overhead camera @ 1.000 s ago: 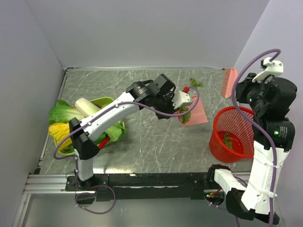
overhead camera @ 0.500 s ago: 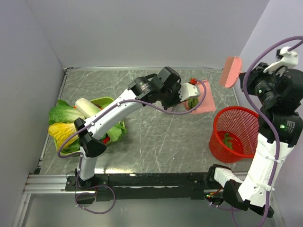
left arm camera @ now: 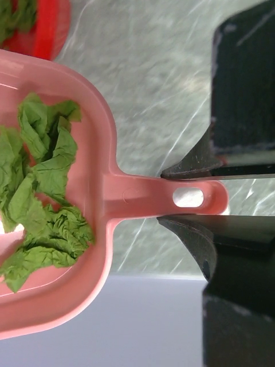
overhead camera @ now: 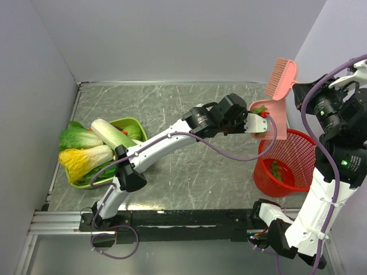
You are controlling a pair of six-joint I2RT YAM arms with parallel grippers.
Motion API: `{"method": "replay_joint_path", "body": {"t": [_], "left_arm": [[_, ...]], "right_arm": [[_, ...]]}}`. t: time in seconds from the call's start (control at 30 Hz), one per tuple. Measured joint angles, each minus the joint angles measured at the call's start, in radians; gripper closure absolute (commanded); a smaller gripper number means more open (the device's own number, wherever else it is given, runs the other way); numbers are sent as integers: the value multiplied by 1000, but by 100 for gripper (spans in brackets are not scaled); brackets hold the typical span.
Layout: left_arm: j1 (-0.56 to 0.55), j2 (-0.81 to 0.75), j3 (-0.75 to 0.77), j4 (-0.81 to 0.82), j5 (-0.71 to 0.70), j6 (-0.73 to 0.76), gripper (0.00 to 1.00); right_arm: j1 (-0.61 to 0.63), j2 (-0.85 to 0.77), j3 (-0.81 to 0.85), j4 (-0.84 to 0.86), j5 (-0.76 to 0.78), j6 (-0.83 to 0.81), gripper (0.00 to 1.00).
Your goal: Sweep away the paper scraps from the table
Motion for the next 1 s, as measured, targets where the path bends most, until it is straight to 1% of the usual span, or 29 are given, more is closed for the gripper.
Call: {"method": "replay_joint_path", "body": {"t": [0.27,0.57,0.8,0.93,1.0], "left_arm": [[-51,56,13,171,-103,168,99],[-106,154,35,334,-164,374,99],[-119,190,35,465,-188,590,99],[-122,182,-26,590,-202,735,99],[-125,182,-53,626,-206,802,99]], "right_arm": [[-40,0,-15,3,-55,32,100],[-87,-1,-48,6,-115,71,100],[-118,-1,-55,12,-152,100,100],[-135,0,-60,14,-174,111,100],[-140,0,-60,14,-177,112,100]]}}
